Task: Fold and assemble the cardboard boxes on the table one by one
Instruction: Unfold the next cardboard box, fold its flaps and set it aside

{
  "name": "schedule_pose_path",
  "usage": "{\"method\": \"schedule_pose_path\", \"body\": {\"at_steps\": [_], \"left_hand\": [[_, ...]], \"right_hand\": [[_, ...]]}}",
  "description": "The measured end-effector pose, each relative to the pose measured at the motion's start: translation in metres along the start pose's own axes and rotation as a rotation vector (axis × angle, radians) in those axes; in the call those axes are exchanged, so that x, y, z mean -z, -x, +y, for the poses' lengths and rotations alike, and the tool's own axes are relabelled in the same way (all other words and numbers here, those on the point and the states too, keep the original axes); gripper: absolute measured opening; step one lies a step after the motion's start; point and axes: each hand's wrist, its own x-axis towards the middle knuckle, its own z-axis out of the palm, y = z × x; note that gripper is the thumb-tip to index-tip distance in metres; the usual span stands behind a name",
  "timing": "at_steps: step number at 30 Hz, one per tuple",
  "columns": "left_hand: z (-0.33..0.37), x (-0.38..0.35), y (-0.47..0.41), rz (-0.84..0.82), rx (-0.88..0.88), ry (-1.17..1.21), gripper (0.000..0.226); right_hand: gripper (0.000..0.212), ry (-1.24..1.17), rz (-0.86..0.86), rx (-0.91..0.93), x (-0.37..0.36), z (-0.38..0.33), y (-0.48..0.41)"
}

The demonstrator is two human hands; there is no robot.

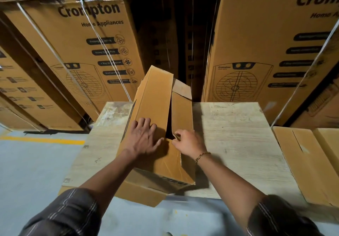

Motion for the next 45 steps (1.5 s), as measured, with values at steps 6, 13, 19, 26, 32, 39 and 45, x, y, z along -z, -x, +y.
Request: {"method": "schedule_pose_path", "body": {"at_steps": [6, 13, 19, 26, 32, 39, 45], "left_hand": [[-0.014, -0.005, 0.014, 0.300, -0.010, 0.176, 0.058], [-0.012, -0.001, 0.059, 0.617, -0.027, 0.394, 0.060], [0.011, 0.020, 0.091, 0.734, 0.174, 0.763, 0.064], [0.011, 0.028, 0.107, 0.762, 0.319, 0.848, 0.051], [0.015, 0.032, 0.118, 0.745, 0.314, 0.802, 0.049], [0.025, 0.034, 0.155, 0.719, 0.279, 0.742, 0.048], [0.039, -0.001, 0.199, 0.253, 0.262, 0.832, 0.037]], "right_hand": [[0.028, -0.193, 0.033, -0.034, 0.016, 0.017, -0.007], [0.026, -0.258, 0.032, -0.041, 0.017, 0.021, -0.006], [0.037, -0.206, 0.002, -0.007, 0.013, 0.008, -0.004], [0.039, -0.174, 0.020, 0.023, 0.011, 0.001, -0.009], [0.029, -0.111, -0.041, 0.051, 0.015, 0.000, -0.018], [0.032, -0.053, -0.057, 0.048, 0.011, -0.006, -0.019], [0.026, 0.028, -0.039, -0.021, -0.002, 0.005, -0.008]]}}
